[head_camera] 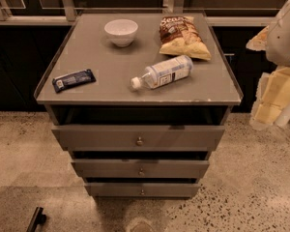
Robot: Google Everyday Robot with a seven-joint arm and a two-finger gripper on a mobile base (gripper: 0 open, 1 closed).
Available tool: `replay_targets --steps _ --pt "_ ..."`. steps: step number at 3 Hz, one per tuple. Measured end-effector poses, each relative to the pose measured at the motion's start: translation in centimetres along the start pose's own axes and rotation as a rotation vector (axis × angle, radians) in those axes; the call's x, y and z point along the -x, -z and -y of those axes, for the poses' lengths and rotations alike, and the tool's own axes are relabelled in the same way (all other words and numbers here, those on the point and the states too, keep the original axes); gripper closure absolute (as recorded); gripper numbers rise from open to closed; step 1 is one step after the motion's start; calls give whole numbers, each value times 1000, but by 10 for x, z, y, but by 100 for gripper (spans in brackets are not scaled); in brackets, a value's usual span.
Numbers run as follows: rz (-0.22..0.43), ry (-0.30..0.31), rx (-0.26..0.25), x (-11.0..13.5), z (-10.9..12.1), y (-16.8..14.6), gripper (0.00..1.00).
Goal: Open top drawer
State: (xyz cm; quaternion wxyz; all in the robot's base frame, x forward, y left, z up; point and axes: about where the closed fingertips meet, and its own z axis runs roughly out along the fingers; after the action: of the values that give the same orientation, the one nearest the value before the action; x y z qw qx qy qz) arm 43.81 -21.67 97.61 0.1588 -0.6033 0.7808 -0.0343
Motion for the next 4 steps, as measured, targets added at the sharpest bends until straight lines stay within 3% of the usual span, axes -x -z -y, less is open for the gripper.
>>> replay_targets --steps 2,3,4 --pt "30 -16 -14 -3 -5 -6 0" --pt "119 -23 30 -7 -25 -48 0" --pt "289 -97 117 -13 -68 -122 0"
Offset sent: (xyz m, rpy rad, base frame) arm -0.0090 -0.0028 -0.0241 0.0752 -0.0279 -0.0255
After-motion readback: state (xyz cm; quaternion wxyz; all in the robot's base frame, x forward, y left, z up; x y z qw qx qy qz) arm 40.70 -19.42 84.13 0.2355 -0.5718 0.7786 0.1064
